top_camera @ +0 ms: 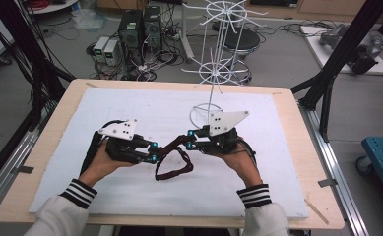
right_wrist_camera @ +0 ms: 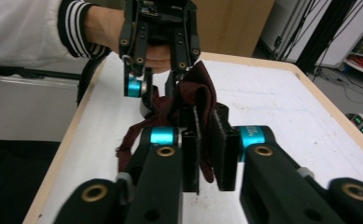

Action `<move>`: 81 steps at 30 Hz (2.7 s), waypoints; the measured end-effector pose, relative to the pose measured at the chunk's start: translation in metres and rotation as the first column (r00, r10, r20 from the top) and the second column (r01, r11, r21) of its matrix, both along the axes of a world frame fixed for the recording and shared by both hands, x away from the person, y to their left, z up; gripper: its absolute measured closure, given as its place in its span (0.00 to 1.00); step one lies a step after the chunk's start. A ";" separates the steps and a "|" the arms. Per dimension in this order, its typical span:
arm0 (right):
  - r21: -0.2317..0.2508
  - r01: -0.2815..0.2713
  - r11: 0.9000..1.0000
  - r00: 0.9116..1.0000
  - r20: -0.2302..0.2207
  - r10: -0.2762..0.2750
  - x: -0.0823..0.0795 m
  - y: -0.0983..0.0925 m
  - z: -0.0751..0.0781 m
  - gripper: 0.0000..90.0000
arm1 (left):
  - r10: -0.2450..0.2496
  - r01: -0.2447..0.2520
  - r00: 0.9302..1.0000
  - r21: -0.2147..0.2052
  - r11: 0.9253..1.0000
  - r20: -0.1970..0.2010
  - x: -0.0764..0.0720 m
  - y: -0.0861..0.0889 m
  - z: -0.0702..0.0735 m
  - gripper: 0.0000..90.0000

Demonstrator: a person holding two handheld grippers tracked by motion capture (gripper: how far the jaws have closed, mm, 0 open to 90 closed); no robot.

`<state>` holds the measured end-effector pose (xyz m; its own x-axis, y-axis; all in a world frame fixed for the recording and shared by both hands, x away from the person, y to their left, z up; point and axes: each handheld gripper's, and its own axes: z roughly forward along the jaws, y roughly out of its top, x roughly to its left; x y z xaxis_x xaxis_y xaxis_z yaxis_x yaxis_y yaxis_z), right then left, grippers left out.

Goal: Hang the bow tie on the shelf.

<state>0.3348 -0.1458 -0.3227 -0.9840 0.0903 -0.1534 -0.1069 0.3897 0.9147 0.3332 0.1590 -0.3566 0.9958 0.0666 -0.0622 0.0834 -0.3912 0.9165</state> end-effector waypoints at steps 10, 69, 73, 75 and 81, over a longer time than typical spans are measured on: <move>0.015 0.011 1.000 1.000 0.000 -0.011 0.002 -0.002 0.001 0.96 | 0.019 -0.020 0.999 -0.039 0.999 -0.028 0.002 0.001 -0.001 0.46; 0.181 0.497 0.849 0.856 0.059 -0.514 0.032 -0.048 0.058 0.96 | 0.555 -0.528 0.830 -0.247 0.813 0.056 -0.046 0.112 -0.058 0.02; 0.189 0.506 0.841 0.849 0.062 -0.525 0.039 -0.045 0.061 0.96 | 0.561 -0.532 0.826 -0.260 0.806 0.048 -0.050 0.115 -0.065 0.02; 0.190 0.512 0.838 0.846 0.060 -0.530 0.040 -0.044 0.062 0.96 | 0.565 -0.535 0.824 -0.264 0.803 0.048 -0.051 0.116 -0.067 0.02; 0.195 0.549 0.813 0.821 0.058 -0.568 0.047 -0.038 0.062 0.96 | 0.589 -0.554 0.806 -0.275 0.786 0.058 -0.056 0.119 -0.076 0.02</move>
<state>0.3820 -0.1836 -0.2602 -0.7338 0.6523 -0.1899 -0.0188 0.2600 0.9654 0.2774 0.2776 -0.4331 0.7789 0.6268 -0.0206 0.0942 -0.0844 0.9920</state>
